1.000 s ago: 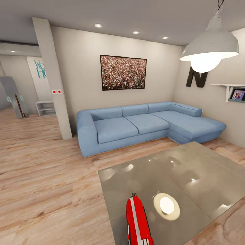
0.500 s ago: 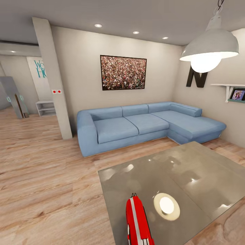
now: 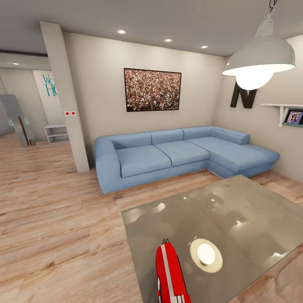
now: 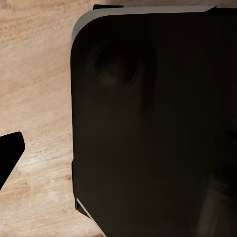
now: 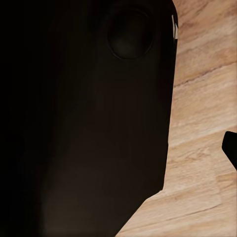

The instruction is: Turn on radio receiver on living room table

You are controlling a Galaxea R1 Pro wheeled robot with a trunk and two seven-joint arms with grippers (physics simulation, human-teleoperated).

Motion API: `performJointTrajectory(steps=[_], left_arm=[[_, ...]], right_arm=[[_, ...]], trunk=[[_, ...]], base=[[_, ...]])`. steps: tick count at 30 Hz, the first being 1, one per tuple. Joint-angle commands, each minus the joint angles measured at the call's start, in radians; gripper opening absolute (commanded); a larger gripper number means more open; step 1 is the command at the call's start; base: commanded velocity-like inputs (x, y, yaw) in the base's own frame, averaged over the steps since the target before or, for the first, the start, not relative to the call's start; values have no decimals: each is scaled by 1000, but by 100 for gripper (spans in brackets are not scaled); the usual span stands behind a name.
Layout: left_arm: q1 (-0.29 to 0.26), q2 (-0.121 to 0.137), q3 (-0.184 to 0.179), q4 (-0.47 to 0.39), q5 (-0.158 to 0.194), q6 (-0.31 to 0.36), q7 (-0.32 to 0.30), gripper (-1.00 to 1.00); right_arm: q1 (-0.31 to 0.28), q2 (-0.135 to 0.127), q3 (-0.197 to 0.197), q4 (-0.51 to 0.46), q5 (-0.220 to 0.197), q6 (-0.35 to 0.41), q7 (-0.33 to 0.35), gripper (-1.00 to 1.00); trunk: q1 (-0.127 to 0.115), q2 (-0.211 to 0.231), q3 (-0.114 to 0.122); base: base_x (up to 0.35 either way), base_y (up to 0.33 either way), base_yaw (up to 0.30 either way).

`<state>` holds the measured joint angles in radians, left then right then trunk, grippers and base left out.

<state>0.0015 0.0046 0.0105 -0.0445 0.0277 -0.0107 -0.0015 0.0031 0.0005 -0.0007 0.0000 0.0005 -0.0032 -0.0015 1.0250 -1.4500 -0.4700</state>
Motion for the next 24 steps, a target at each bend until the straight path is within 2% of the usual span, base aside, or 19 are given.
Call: performJointTrajectory(steps=[1,11,18,24], left_arm=[[0,0,0,0,0,0,0,100],[0,-1,-1,0,0,0,0,100],[0,-5,-3,-4,-2,0,0,100],[0,-8,-4,-28,-3,0,-1,100]], right_arm=[[0,0,0,0,0,0,0,100],[0,1,1,0,-1,-1,-6,100],[0,1,-3,0,-7,-60,-9,100],[0,1,-5,0,-8,-67,-11,100]], trunk=[[0,0,0],[0,0,0],[0,0,0],[0,0,0]], base=[[0,0,0],[0,0,0],[0,0,0],[0,0,0]])
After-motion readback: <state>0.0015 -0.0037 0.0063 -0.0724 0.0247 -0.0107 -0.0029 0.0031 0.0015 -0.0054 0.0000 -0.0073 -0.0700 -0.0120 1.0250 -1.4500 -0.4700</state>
